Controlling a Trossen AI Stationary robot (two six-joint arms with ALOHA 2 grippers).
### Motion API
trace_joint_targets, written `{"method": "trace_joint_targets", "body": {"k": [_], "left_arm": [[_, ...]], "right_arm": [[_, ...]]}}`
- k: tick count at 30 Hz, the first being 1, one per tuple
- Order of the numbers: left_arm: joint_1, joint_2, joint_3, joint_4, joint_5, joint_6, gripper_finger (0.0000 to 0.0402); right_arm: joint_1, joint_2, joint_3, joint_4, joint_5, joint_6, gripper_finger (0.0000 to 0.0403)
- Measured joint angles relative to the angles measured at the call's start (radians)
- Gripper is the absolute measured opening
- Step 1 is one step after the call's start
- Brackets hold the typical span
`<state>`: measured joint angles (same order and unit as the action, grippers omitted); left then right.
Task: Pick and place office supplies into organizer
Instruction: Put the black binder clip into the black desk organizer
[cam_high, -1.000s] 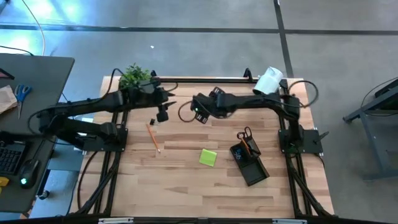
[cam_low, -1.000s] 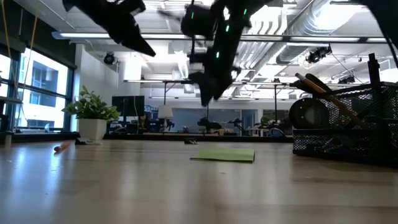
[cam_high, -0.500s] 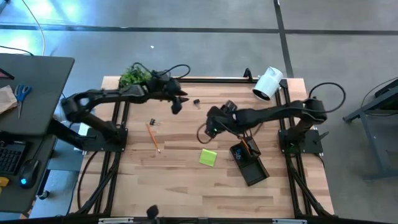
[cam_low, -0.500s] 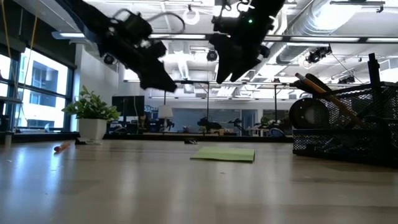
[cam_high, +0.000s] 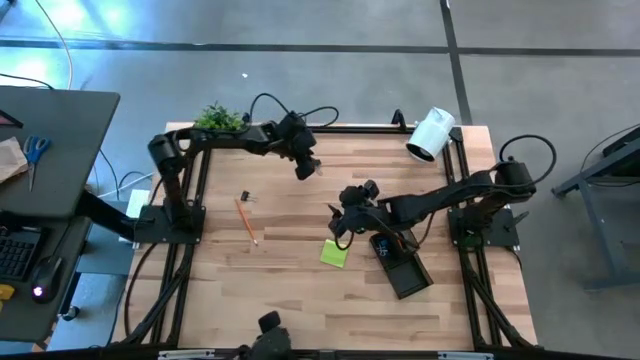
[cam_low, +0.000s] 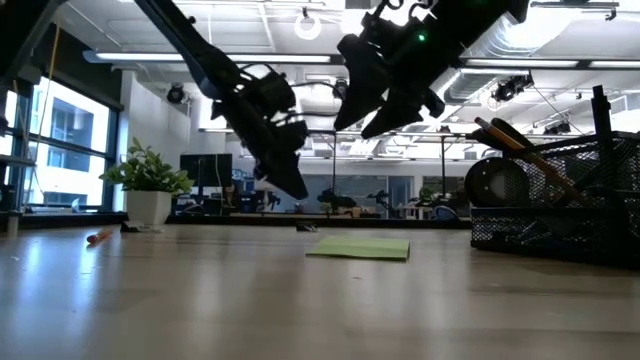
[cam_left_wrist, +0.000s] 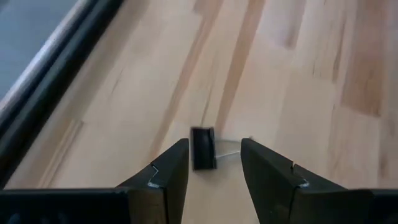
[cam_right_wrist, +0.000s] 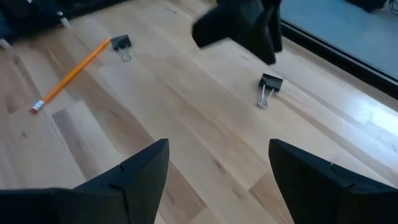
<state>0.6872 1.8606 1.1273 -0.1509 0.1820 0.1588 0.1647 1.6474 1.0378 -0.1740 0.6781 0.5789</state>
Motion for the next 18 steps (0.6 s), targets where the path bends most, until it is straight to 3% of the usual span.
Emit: {"method": "trace_joint_targets", "body": {"k": [10, 15, 18], "left_arm": [[-0.003, 0.057, 0.008, 0.039, -0.031, 0.060, 0.0136], [-0.010, 0.057, 0.008, 0.052, -0.050, 0.052, 0.0136], [-0.016, 0.057, 0.008, 0.063, -0.063, 0.126, 0.0136]], "right_arm": [[-0.001, 0.000, 0.001, 0.086, -0.009, -0.055, 0.0270], [0.014, 0.000, 0.001, 0.087, -0.045, -0.062, 0.0270], [0.029, -0.009, 0.001, 0.063, -0.095, 0.000, 0.0270]]}}
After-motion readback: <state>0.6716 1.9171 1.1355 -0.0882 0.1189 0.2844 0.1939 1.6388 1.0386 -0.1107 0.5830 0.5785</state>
